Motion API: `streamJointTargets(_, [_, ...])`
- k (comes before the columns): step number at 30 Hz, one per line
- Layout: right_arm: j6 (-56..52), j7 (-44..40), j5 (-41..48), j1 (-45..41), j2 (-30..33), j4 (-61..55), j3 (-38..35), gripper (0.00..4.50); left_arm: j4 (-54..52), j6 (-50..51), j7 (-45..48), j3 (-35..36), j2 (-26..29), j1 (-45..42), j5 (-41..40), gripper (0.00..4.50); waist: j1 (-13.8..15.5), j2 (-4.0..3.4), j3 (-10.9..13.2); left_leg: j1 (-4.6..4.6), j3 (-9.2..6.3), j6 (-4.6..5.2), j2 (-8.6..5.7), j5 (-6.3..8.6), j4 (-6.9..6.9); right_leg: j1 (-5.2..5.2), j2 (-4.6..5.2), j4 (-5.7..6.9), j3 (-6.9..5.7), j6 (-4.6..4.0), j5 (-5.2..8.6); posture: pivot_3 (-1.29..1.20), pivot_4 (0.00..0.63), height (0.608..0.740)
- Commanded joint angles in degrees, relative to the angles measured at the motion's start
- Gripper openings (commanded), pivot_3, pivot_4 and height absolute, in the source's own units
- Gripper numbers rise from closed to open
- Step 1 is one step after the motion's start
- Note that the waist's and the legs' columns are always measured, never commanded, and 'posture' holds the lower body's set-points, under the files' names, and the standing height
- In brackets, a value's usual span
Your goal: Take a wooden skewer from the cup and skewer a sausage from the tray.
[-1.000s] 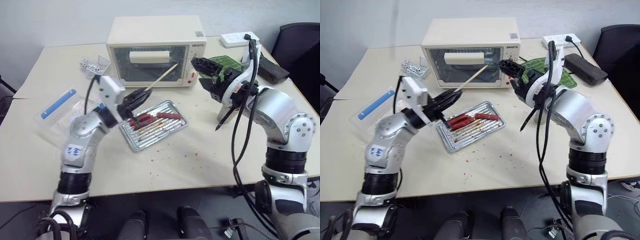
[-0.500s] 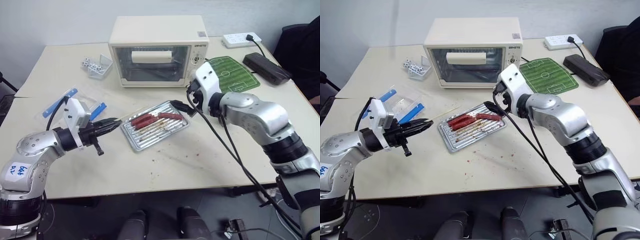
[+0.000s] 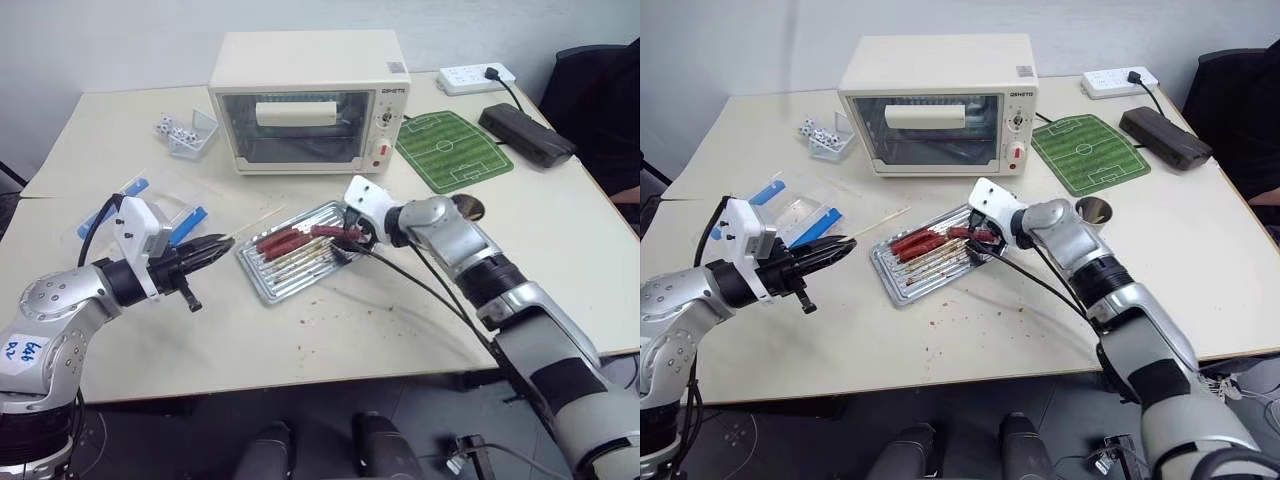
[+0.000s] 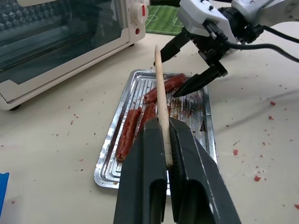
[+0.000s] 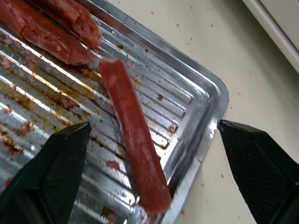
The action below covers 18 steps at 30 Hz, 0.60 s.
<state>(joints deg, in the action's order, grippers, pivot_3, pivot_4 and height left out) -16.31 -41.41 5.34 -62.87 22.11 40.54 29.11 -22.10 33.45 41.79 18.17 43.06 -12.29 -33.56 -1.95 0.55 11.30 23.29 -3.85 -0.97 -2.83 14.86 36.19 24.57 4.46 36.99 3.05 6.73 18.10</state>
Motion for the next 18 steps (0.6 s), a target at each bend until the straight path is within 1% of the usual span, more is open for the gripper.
streamJointTargets(1, [2.2, -1.6, -2.1, -2.1, -1.6, 3.5, -3.2, 3.61, -2.2, -0.3, -0.9, 2.0, 0.2, -0.1, -1.1, 0.00, 0.0, 0.00, 0.0, 0.00, 0.00, 0.00, -0.01, 0.00, 0.00, 0.00, 0.00, 0.00, 0.00, 0.00, 0.00, 0.00, 0.150, 0.740])
streamJointTargets(4, [2.5, -2.7, -3.1, -2.8, -3.2, 6.2, -5.0, 2.62, -2.0, -0.5, -1.3, 2.2, 0.2, -0.5, -1.1, 0.00, -0.1, 0.01, 0.0, 0.00, 0.00, -0.01, -0.01, -0.01, 0.01, 0.00, 0.00, 0.02, 0.00, 0.00, 0.00, 0.00, 0.150, 0.740])
streamJointTargets(11, [0.8, -5.0, -4.0, -3.5, -5.7, 9.0, -9.3, 2.62, -1.9, -0.8, -2.0, 1.9, 0.1, -1.0, -1.2, 0.00, -0.4, 0.01, 0.0, -0.02, 0.00, -0.03, 0.00, -0.01, 0.01, 0.00, -0.01, 0.07, 0.01, -0.01, 0.00, 0.00, 0.150, 0.740])
streamJointTargets(14, [0.3, -5.9, -4.5, -3.5, -6.3, 9.1, -10.4, 2.08, -1.8, -0.9, -2.1, 1.8, 0.1, -1.3, -1.1, 0.00, -0.6, 0.01, 0.0, -0.02, 0.00, -0.04, 0.00, -0.01, 0.01, 0.00, -0.01, 0.07, 0.00, -0.01, 0.00, 0.00, 0.150, 0.740])
streamJointTargets(17, [0.0, -6.3, -5.3, -3.1, -6.6, 8.7, -11.1, 1.19, -1.8, -0.9, -2.2, 1.7, 0.0, -1.4, -1.1, 0.00, -0.8, 0.01, 0.0, -0.02, 0.00, -0.04, 0.00, -0.02, 0.00, 0.01, -0.01, 0.09, 0.00, -0.01, 0.00, 0.00, 0.150, 0.740])
streamJointTargets(18, [-0.2, -6.4, -5.4, -2.9, -6.6, 8.3, -11.2, 1.19, -1.8, -0.9, -2.2, 1.6, 0.0, -1.5, -1.1, 0.00, -0.9, 0.01, 0.0, -0.02, 0.00, -0.05, 0.00, -0.02, 0.00, 0.01, -0.01, 0.09, 0.00, 0.00, 0.00, 0.00, 0.150, 0.740])
